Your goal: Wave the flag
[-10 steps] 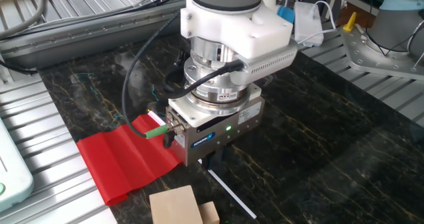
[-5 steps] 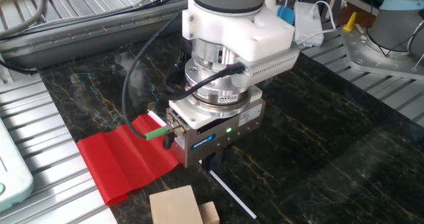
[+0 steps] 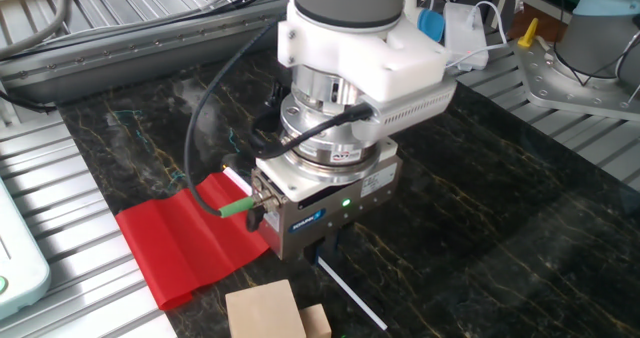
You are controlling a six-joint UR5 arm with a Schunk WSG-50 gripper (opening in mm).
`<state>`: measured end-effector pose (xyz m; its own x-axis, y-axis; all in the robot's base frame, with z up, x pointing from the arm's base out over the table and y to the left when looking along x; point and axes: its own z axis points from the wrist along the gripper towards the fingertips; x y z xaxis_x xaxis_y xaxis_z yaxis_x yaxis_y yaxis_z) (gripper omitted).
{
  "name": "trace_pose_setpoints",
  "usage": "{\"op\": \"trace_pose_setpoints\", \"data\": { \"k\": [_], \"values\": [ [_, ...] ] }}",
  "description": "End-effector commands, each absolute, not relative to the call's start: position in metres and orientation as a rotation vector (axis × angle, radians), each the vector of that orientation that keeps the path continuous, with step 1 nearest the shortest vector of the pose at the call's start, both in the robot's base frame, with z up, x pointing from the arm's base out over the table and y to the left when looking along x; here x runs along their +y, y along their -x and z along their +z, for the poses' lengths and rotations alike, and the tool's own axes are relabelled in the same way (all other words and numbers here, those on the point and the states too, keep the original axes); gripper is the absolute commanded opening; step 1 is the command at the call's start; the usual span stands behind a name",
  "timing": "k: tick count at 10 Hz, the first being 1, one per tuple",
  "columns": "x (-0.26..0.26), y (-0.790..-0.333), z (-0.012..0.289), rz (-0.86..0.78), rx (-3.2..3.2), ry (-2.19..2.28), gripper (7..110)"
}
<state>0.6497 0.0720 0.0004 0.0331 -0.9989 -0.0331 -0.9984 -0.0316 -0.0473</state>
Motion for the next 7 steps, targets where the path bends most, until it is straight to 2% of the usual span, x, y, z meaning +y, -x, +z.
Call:
{"op": "trace_pose_setpoints", "data": {
  "k": [1,7],
  "values": [
    [0.0781,-0.6497,-0.0044,-0.015,2.156,2.188,22],
    [0.0726,-0.6484,-0.0066,-0.037,2.158,2.194,22]
  ]
}}
